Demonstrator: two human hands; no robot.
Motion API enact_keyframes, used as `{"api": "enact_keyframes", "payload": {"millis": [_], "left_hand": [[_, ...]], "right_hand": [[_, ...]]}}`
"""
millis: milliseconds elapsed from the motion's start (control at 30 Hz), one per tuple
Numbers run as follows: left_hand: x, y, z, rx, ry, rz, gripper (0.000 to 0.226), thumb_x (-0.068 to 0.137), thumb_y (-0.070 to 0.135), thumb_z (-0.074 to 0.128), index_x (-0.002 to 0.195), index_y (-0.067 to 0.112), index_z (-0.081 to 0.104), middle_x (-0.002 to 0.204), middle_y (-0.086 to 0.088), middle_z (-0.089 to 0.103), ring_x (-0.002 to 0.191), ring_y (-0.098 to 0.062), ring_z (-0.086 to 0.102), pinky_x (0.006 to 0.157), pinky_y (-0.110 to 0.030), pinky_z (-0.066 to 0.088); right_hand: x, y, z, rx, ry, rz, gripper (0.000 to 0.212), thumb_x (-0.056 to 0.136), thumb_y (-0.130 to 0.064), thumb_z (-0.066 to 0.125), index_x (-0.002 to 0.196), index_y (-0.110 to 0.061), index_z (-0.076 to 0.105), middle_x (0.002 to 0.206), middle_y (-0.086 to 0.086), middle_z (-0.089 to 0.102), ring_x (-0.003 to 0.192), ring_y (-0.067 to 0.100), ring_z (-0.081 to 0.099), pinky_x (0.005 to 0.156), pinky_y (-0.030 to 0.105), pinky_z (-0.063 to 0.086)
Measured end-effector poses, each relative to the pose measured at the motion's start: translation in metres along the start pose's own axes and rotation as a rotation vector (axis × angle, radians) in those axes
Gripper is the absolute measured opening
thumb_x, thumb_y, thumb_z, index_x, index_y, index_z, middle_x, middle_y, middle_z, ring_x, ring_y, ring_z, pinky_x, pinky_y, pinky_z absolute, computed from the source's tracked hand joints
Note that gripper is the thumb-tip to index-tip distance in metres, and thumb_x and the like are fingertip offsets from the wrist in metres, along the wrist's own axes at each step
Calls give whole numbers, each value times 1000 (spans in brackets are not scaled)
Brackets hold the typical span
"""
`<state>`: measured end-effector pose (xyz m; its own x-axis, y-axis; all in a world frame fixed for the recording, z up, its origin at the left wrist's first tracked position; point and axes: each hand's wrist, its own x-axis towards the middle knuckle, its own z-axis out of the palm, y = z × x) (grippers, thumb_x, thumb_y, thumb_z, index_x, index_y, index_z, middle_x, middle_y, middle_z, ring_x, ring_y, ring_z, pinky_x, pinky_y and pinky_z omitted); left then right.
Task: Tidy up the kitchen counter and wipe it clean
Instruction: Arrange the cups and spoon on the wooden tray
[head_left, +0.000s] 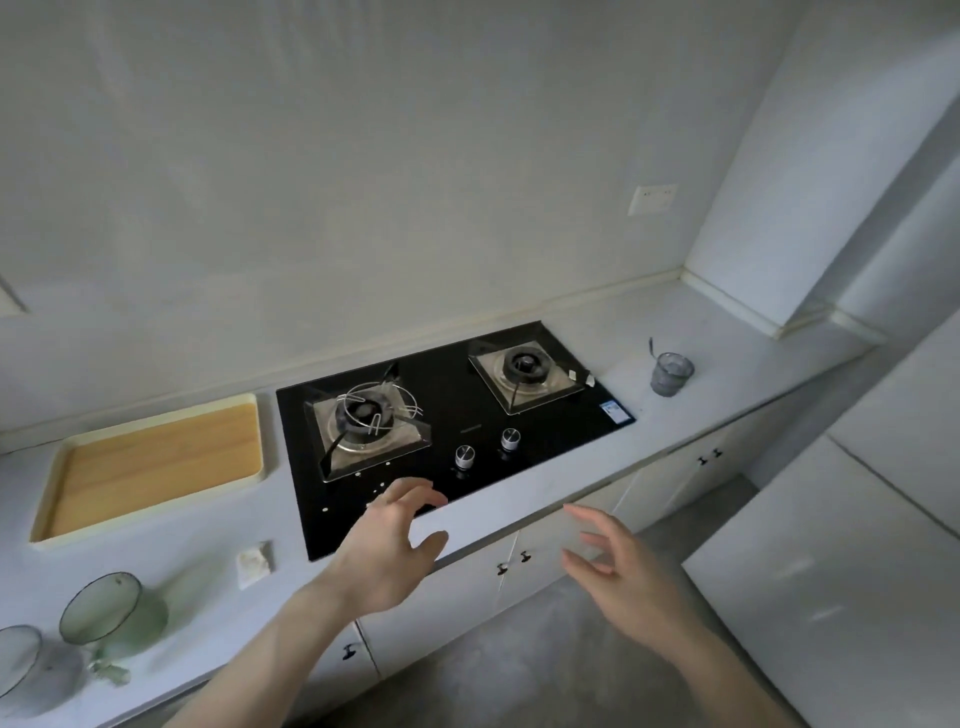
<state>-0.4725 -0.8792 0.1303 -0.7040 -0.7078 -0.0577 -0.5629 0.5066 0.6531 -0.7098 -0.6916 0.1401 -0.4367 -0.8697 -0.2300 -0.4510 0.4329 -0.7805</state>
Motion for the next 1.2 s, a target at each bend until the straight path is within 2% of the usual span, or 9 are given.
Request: {"api": "enact_keyframes", "payload": {"millis": [67,167,300,433,567,667,767,933,1200], "left_hand": [[15,25,13,9,-6,24,38,96,38,65,134,34,58,148,18,41,134,-10,48,107,-23,40],[37,67,36,30,1,49,38,97,36,65,134,33,58,148,17,41,136,-9,46,106,-21,37],[63,108,61,34,31,52,38,97,37,65,134,34,58,149,18,41,136,-8,44,103,-17,33],[79,135,86,14,45,37,38,97,37,66,134,34,58,146,21,42,131,-6,47,101,-17,37],[94,145,104,13,17,-8,36,96,40,67,131,38,58,146,22,41,126,-6,51,98,-20,45],[118,147,107,33,18,-31,36,97,39,66,131,38,58,144,23,41,124,-2,50,98,-16,41],[151,147,108,39,18,-30,33,96,40,66,127,46,55,144,23,43,129,-4,49,106,-22,43],[218,158,115,16,31,-26,35,98,35,65,132,35,59,145,19,44,130,-7,49,102,-16,41],[305,182,128,10,-16,49,38,97,37,66,134,33,59,139,19,49,129,-5,50,108,-24,45]], "right_hand": [[1,21,-27,16,26,0,44,97,-42,64,135,-52,44,127,-35,43,120,-7,50,80,-1,39],[4,62,-70,27,34,19,45,94,-50,64,133,-59,43,137,-26,47,127,-3,48,98,18,45],[14,104,-122,-5,63,49,50,87,-65,62,133,-66,40,132,-22,53,124,-2,53,108,37,46],[27,125,-159,26,70,37,48,91,-55,64,134,-60,44,134,-20,54,120,-13,49,102,29,47],[50,139,-183,37,54,7,44,95,-43,65,131,-57,45,132,-26,51,123,-9,48,95,18,44],[78,152,-194,39,43,-16,45,94,-45,65,133,-54,45,139,-27,48,129,-4,48,103,23,46],[106,159,-204,45,35,-13,46,95,-44,65,135,-52,44,143,-25,45,130,0,47,105,28,47],[156,166,-228,64,58,18,51,91,-51,64,138,-44,46,144,-18,44,131,8,47,106,32,46],[233,189,-285,33,125,77,52,95,-30,69,141,-37,46,142,-11,43,127,9,45,101,29,42]]}}
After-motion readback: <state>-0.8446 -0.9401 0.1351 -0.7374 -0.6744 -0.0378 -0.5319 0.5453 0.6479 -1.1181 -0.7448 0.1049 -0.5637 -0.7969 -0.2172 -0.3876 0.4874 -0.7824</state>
